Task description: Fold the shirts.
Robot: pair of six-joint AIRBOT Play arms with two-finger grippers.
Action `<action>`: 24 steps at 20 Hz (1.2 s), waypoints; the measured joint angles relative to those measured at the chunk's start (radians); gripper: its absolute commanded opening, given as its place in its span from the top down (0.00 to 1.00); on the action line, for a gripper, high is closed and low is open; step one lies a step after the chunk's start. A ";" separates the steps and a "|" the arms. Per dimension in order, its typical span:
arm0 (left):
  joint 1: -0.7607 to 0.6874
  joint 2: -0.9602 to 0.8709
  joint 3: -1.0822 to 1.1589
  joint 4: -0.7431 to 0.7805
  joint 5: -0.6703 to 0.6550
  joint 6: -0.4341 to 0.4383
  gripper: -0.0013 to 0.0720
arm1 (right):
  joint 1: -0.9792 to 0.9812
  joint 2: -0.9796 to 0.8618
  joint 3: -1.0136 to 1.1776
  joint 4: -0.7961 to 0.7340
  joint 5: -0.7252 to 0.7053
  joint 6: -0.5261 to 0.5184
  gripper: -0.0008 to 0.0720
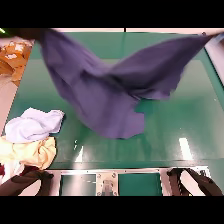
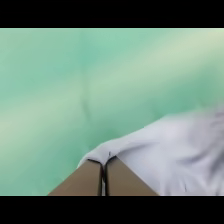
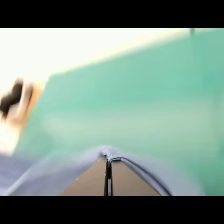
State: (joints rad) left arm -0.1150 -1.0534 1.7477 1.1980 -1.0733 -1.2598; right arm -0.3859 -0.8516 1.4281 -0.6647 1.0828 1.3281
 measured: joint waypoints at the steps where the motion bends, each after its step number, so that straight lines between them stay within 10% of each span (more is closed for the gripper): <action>1: 0.000 0.014 0.090 0.009 0.003 -0.002 0.96 | -0.037 0.018 0.086 -0.003 0.001 0.016 0.97; 13: 0.000 0.070 0.310 0.032 0.164 0.029 0.96 | -0.180 0.089 0.339 -0.053 -0.056 0.102 0.97; 24: -0.068 -0.566 0.214 -0.270 0.264 0.194 0.96 | -0.108 -0.290 -0.124 -0.060 -0.185 -0.021 0.97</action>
State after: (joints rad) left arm -0.1825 -1.6199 1.9617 0.9279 -0.8097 -1.0660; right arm -0.4934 -1.1416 1.3041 -0.7250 0.8982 1.3075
